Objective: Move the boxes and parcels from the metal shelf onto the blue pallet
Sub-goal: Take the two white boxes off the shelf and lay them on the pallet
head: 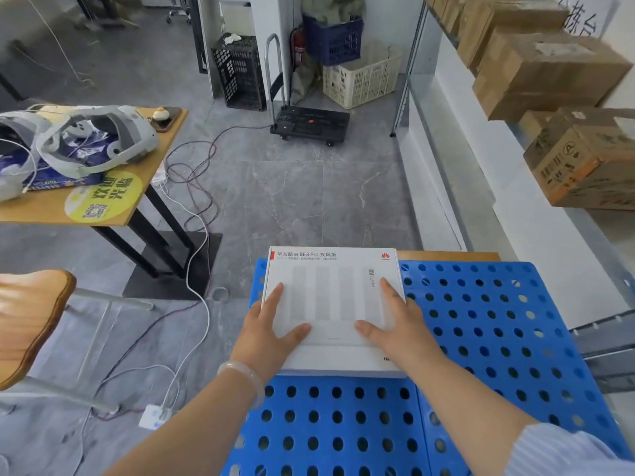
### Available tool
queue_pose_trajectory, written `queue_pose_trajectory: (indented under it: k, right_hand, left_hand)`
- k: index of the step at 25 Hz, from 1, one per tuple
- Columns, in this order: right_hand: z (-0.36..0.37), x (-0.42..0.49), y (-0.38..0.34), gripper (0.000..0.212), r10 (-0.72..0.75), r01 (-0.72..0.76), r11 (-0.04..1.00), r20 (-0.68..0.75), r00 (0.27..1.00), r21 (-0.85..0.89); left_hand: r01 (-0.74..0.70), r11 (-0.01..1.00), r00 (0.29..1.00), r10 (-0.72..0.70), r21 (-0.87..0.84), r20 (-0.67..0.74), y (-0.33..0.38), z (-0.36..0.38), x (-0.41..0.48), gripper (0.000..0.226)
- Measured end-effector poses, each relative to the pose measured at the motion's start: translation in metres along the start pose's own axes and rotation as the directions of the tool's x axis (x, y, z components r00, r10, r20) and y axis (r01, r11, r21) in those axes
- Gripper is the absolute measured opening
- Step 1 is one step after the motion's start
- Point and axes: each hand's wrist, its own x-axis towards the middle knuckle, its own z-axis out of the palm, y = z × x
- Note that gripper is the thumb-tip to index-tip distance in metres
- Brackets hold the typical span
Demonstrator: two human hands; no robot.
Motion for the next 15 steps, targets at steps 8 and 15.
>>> queue_pose_trajectory:
  k: [8,15]
  right_hand:
    - [-0.003,0.002,-0.001,0.1,-0.006,0.006,1.0,-0.015,1.0,-0.014]
    - [-0.043,-0.047,0.022,0.097,-0.101,0.07,0.981,-0.17,0.98,-0.179]
  left_hand:
    - [-0.015,1.0,1.0,0.015,-0.002,0.005,-0.001,0.0,0.005,0.089]
    - [-0.133,0.884,0.976,0.195,0.448,-0.095,0.03,0.0,-0.002,0.092]
